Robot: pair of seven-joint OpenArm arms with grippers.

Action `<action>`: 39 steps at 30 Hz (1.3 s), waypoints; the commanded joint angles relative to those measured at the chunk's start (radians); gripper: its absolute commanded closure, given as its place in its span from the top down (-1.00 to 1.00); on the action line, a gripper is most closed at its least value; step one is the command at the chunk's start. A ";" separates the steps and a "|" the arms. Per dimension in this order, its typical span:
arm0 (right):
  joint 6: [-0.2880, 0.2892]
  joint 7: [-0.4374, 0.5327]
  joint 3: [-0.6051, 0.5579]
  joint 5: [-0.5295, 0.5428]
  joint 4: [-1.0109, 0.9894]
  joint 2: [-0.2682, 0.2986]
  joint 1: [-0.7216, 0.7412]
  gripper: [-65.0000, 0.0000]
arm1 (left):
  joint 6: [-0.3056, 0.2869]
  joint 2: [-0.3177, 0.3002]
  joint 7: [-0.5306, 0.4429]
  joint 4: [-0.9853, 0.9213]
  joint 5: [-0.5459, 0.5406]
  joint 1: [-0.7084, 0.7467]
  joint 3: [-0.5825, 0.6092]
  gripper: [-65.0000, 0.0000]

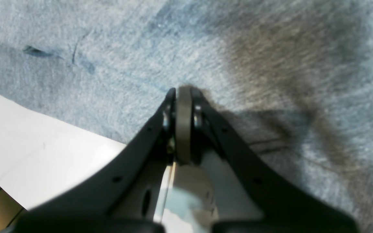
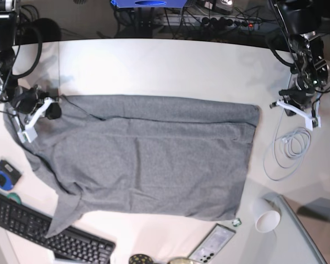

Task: Layout the t-shirt on the table in an organized manner, then fold the t-shirt properly

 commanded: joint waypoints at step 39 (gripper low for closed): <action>-0.014 -0.021 -0.001 -0.026 0.003 0.018 0.005 -0.98 | -0.012 0.003 0.069 0.051 -0.030 -0.009 0.072 -1.00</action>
